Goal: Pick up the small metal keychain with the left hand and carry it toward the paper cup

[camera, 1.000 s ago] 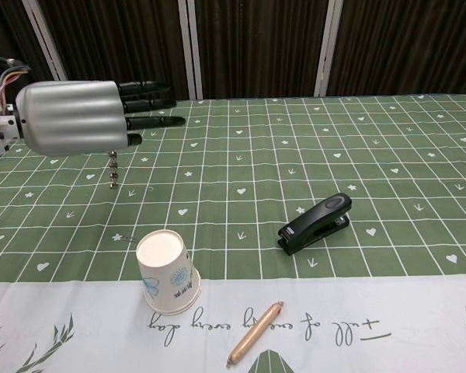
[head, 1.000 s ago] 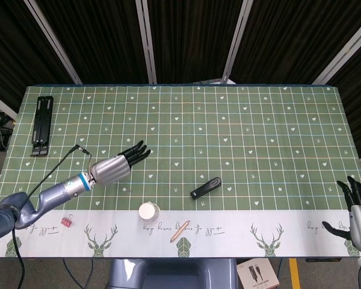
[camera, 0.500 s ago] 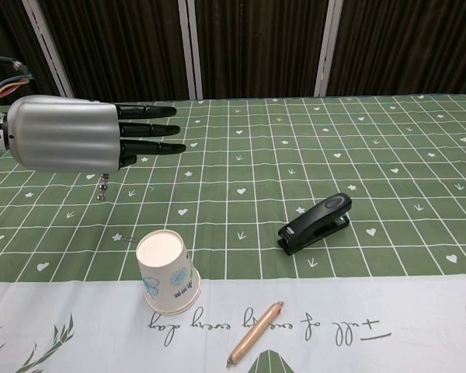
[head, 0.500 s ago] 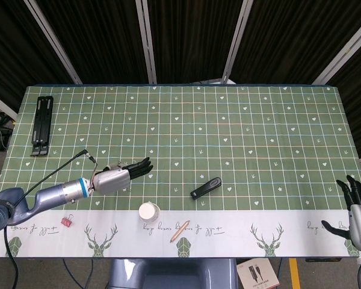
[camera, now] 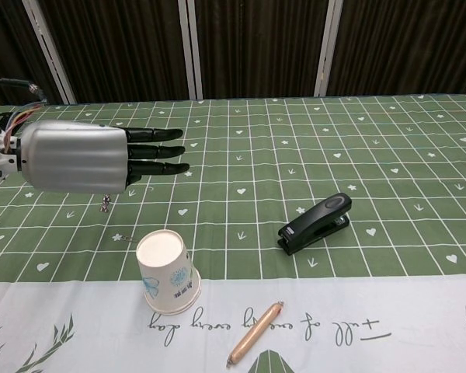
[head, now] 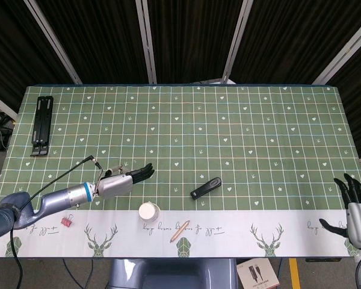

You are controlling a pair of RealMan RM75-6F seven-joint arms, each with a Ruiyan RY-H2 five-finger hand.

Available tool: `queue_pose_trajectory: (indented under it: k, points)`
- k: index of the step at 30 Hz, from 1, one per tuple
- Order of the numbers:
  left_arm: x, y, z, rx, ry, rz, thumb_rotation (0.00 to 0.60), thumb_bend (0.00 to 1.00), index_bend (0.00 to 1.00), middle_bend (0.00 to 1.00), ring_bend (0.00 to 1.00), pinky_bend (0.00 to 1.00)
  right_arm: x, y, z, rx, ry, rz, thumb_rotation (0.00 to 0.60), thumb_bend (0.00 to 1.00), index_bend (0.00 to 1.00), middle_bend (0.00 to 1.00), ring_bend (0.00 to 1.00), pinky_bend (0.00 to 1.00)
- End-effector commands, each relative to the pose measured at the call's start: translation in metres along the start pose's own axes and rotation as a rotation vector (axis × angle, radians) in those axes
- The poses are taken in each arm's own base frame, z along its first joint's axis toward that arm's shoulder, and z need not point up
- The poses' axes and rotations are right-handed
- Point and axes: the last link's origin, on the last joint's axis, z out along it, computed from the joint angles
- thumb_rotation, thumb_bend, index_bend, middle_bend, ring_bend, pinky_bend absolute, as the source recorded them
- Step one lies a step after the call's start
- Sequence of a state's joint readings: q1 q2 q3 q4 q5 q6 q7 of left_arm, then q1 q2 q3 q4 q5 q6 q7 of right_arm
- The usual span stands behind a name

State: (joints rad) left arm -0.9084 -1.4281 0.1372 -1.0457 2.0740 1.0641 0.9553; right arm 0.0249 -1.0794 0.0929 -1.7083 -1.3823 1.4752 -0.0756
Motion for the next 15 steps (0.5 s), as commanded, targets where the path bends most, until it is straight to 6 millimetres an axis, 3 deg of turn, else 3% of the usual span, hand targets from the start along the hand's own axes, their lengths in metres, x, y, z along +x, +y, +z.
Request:
queue_pose_trajectory:
  k: [1, 15]
  points:
    - [0.0001, 0.0049, 0.003, 0.001, -0.017, 0.0, 0.6, 0.45, 0.68, 0.0, 0.0, 0.0, 0.0, -0.0005, 0.0006, 0.004, 0.002, 0.002, 0.6, 0.05, 0.12, 0.0, 0.0, 0.02]
    - [0.0019, 0.0121, 0.0097, 0.013, -0.04, -0.015, 0.6, 0.45, 0.68, 0.0, 0.0, 0.0, 0.0006, -0.0006, 0.0007, 0.008, 0.007, 0.004, 0.6, 0.05, 0.12, 0.0, 0.0, 0.02]
